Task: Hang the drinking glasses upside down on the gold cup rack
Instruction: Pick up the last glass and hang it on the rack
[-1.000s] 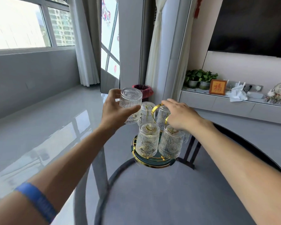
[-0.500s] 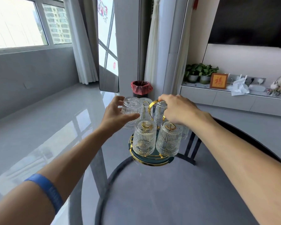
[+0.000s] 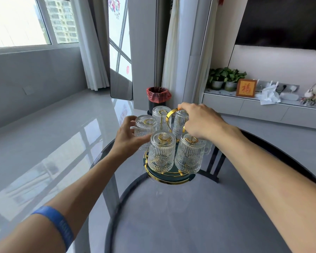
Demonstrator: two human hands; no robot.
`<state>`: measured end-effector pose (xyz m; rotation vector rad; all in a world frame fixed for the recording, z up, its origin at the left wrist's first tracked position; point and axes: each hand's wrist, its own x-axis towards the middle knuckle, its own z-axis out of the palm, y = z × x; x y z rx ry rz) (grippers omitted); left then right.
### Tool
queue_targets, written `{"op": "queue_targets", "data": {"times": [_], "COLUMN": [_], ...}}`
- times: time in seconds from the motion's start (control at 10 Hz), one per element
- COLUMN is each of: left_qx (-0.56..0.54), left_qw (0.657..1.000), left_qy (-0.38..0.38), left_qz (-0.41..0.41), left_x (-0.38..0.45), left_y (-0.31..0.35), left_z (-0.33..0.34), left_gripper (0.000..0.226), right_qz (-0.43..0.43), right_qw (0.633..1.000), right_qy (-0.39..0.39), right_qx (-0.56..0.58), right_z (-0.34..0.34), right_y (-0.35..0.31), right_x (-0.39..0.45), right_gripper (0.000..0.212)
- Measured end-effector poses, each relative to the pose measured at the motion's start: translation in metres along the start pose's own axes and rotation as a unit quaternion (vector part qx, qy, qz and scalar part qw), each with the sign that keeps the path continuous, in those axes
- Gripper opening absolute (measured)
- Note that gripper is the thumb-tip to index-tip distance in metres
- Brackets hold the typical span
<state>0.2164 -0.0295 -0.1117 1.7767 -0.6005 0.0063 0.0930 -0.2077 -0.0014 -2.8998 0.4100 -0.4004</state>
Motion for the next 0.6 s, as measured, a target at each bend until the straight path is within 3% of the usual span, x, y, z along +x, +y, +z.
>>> {"op": "queue_targets", "data": {"times": [0.4, 0.6], "left_qx": [-0.040, -0.036], "left_qw": [0.998, 0.993], "left_qy": [0.003, -0.036], "left_qz": [-0.040, -0.107], "left_x": [-0.001, -0.002], "left_y": [-0.014, -0.008], "left_z": [0.008, 0.004], "left_gripper": [0.074, 0.083], "right_qz": [-0.019, 0.001], "right_qw": [1.000, 0.999], "right_qy": [0.008, 0.038], "right_qx": [0.008, 0.021], "right_z": [0.012, 0.006], "right_y": [0.006, 0.008], "right_x": [-0.004, -0.010], "right_gripper": [0.065, 0.085]}}
